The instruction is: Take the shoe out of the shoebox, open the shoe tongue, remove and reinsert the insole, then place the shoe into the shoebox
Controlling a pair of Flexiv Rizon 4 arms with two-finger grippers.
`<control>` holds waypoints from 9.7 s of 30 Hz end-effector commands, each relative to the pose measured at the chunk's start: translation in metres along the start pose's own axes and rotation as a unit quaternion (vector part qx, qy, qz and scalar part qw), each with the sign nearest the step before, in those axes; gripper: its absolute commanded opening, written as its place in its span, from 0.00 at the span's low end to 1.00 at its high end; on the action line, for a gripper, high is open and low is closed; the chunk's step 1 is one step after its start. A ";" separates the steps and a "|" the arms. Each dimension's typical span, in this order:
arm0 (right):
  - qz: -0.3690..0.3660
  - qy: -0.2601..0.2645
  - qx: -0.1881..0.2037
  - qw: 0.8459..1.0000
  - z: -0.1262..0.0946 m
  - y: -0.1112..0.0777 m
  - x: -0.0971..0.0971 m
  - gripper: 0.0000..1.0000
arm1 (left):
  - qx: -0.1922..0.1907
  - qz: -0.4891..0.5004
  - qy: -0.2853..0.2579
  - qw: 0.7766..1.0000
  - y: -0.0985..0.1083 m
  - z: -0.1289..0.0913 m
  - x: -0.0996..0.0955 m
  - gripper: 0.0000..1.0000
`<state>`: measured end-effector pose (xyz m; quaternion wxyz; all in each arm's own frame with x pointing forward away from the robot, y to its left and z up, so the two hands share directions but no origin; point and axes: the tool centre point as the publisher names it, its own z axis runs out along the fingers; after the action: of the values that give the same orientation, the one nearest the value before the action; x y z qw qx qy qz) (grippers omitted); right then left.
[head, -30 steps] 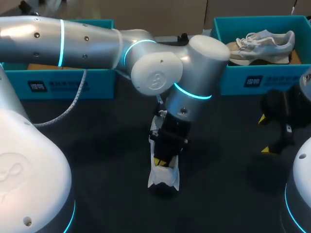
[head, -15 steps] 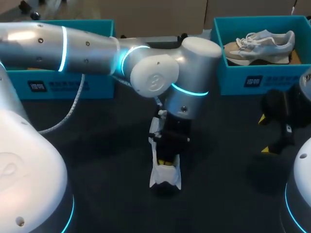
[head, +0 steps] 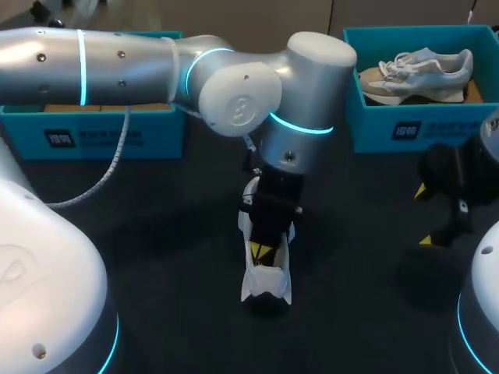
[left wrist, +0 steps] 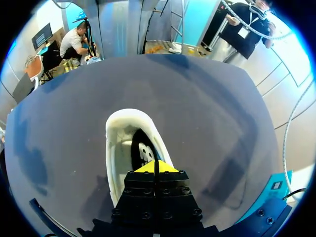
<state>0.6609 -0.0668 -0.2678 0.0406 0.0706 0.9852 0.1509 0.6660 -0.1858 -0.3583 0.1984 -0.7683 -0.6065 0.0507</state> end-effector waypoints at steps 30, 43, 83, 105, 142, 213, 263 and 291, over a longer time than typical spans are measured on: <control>0.000 -0.002 0.001 1.000 0.000 0.000 0.002 1.00 | -0.042 -0.012 -0.009 0.999 -0.003 0.020 -0.017 0.00; 0.000 -0.002 0.001 1.000 0.000 0.000 0.002 1.00 | -0.058 -0.031 -0.010 0.998 -0.006 0.025 0.000 0.00; 0.000 -0.002 0.001 1.000 0.000 0.000 0.002 1.00 | -0.162 -0.068 -0.092 0.980 0.015 -0.005 0.002 0.00; 0.000 -0.002 0.001 1.000 0.000 0.000 0.002 1.00 | -0.173 -0.040 0.031 0.984 0.035 0.038 0.004 0.00; 0.000 -0.002 0.001 1.000 0.000 0.000 0.002 1.00 | -0.177 -0.074 -0.053 0.980 0.031 -0.001 0.000 0.00; 0.000 -0.002 0.001 1.000 0.000 0.000 0.002 1.00 | -0.149 -0.045 -0.071 0.985 0.045 0.068 0.021 0.00; 0.000 -0.002 0.001 1.000 0.000 0.000 0.002 1.00 | -0.167 -0.012 -0.104 0.980 0.030 0.046 -0.021 0.00; 0.000 -0.002 0.001 1.000 0.000 0.000 0.002 1.00 | -0.142 0.021 -0.091 0.985 0.014 0.054 -0.021 0.00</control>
<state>0.6607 -0.0667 -0.2679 0.0410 0.0705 0.9852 0.1510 0.6518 -0.1923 -0.4084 0.0297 -0.7931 -0.6070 0.0408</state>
